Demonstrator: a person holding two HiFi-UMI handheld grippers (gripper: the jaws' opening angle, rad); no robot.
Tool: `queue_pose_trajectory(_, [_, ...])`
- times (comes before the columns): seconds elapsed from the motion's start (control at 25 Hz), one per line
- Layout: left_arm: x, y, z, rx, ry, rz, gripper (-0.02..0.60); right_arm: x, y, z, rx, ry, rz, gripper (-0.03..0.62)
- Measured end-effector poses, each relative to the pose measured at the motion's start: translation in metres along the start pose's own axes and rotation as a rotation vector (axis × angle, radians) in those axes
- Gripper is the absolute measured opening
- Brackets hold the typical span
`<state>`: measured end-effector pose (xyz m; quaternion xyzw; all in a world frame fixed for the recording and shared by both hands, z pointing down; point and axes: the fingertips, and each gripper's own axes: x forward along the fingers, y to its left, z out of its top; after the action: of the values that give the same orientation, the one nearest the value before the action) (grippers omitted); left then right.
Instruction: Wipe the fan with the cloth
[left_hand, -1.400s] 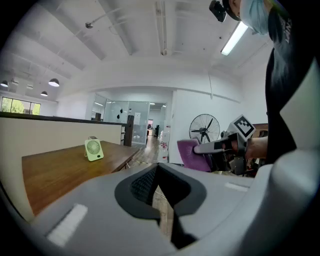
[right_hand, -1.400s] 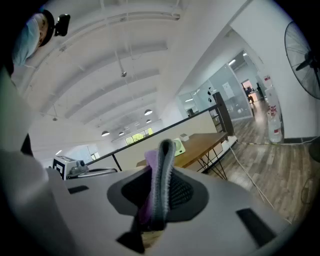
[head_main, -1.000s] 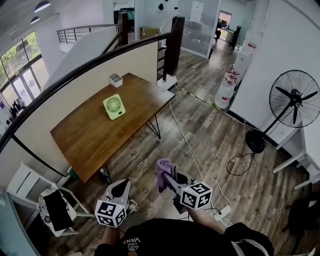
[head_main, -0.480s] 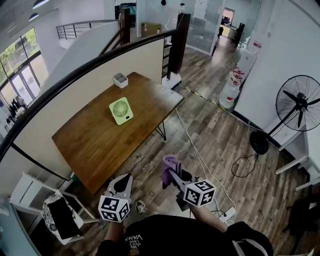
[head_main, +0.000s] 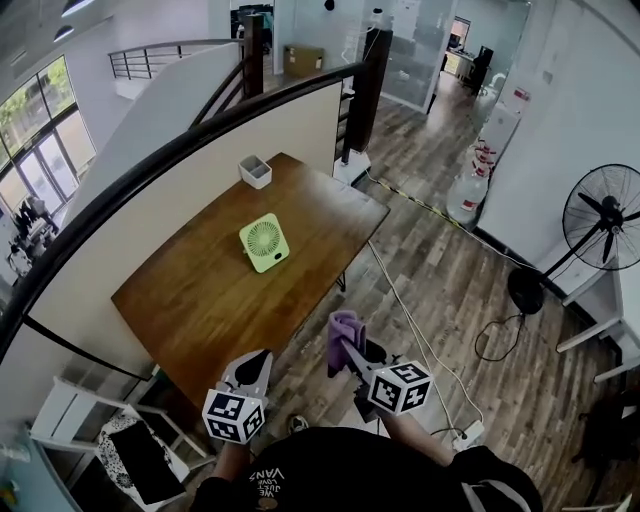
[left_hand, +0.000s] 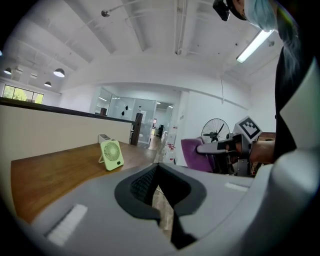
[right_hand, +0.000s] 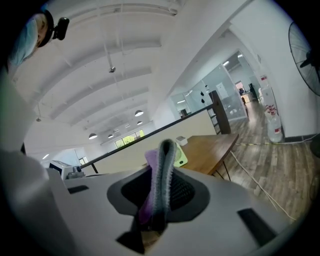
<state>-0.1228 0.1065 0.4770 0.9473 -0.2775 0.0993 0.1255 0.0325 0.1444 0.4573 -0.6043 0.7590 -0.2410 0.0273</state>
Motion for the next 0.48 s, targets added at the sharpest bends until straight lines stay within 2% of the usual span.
queue_pose_trajectory(0.24, [0.016, 0.033, -0.004, -0.012, 0.032, -0.022, 0.009, 0.028, -0.004, -0.001, 0.001, 0.022, -0.034, 0.084])
queue_pose_trajectory(0.48, [0.043, 0.043, -0.008, -0.038, 0.053, -0.015, 0.009, 0.048, -0.028, 0.004, 0.011, 0.048, -0.03, 0.084])
